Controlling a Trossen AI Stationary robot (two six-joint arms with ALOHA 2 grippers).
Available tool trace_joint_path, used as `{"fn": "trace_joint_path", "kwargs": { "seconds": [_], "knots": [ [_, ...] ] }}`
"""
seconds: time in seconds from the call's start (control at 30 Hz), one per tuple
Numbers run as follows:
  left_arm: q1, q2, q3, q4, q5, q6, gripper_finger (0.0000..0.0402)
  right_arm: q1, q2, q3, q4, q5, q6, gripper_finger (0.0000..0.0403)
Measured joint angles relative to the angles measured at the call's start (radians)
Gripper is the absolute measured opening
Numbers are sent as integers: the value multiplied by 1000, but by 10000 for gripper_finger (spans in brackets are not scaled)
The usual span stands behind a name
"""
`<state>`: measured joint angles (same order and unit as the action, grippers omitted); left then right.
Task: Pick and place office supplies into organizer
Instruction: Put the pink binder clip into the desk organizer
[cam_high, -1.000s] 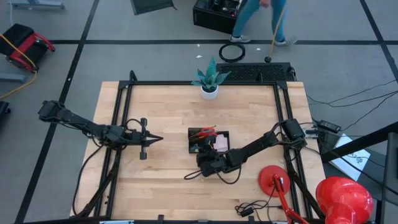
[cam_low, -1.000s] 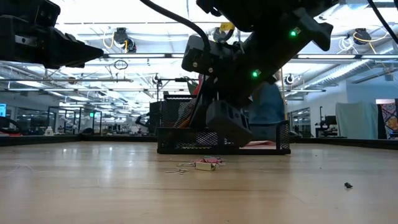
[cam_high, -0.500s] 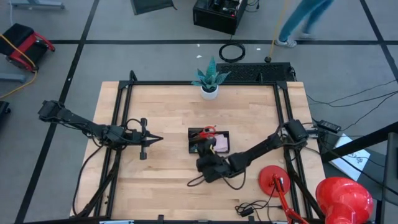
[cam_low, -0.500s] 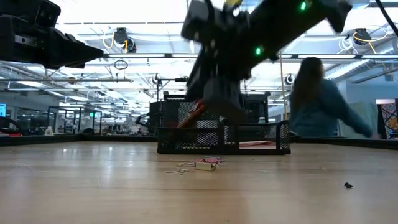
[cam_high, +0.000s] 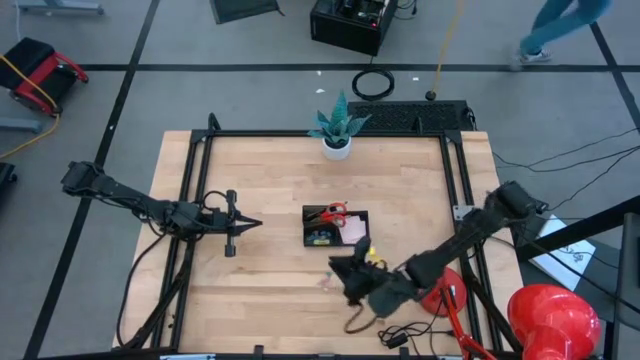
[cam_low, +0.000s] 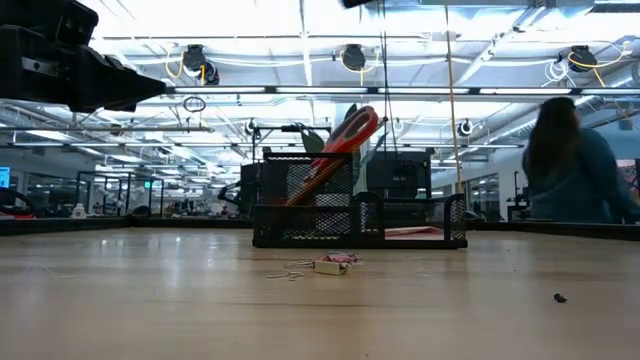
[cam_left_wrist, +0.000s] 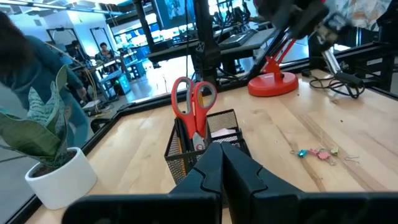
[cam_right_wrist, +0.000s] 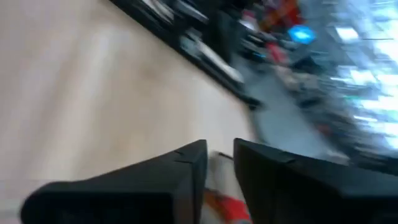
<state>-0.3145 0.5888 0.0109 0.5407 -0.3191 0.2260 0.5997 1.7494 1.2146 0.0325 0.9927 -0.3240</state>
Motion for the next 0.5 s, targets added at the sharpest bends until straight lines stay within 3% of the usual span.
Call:
{"fn": "trace_joint_path", "kwargs": {
  "seconds": [0.2, 0.37, 0.5],
  "knots": [
    [0, 0, 0, 1, 0, -3, 6, 11, -180, -213, 107, -320, 143, 6],
    [0, 0, 0, 1, 0, -11, 6, 15, -279, -466, 482, -405, 132, 4],
    [0, 0, 0, 3, 0, 1, 6, -30, -348, -673, 774, -607, 136, 2]
  ]
}}
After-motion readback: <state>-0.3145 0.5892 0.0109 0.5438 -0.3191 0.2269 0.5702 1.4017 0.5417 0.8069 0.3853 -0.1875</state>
